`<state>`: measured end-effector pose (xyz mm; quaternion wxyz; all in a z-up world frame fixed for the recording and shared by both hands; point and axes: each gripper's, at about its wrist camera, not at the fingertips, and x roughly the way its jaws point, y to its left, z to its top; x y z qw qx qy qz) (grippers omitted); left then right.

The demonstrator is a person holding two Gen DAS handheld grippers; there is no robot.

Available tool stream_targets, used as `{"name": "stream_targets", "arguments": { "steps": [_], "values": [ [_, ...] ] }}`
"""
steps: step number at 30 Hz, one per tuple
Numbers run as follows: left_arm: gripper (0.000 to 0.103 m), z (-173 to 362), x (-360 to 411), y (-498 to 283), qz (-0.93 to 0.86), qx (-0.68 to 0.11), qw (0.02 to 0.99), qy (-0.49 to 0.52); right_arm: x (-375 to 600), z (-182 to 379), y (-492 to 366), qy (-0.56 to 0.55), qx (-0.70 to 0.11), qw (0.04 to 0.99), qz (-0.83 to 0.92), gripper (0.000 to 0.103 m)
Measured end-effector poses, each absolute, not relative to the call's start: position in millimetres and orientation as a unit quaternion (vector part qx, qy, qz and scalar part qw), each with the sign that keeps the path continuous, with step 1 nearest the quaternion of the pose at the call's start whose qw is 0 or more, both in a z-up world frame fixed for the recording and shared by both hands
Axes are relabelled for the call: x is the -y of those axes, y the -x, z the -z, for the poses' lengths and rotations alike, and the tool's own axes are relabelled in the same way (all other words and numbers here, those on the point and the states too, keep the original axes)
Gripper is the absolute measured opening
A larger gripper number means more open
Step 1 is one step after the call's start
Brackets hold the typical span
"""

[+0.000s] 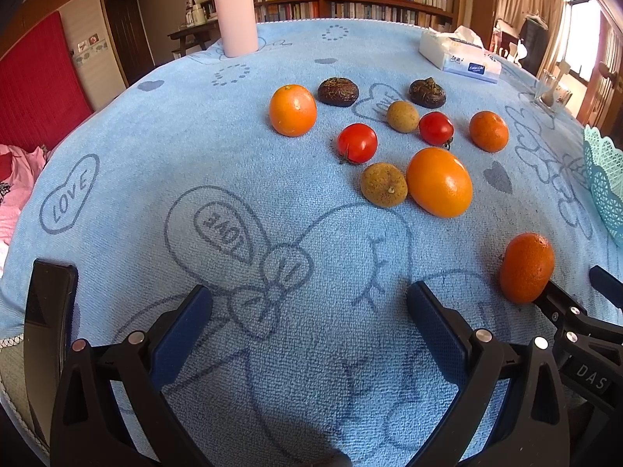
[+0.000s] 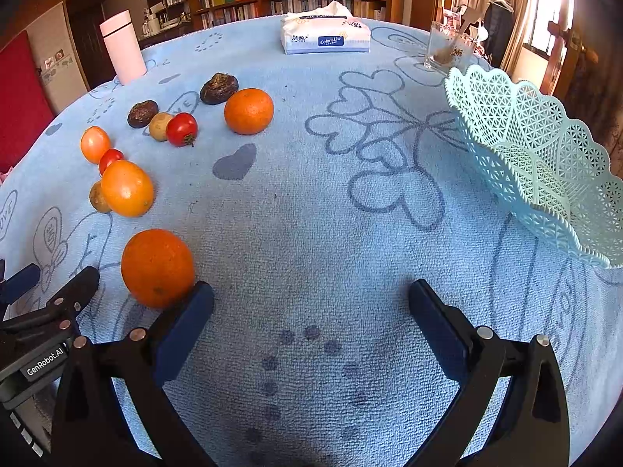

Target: Organize fruits

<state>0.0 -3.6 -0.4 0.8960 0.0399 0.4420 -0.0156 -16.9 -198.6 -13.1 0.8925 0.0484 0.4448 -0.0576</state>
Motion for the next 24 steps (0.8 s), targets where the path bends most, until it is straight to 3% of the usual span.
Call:
{"name": "stream_targets", "arguments": {
  "steps": [24],
  "values": [
    [0.098, 0.8, 3.1, -1.1, 0.007, -0.446, 0.894, -0.038, 197.2, 12.8, 15.4, -0.037, -0.45, 0.891, 0.047, 0.101]
  ]
}}
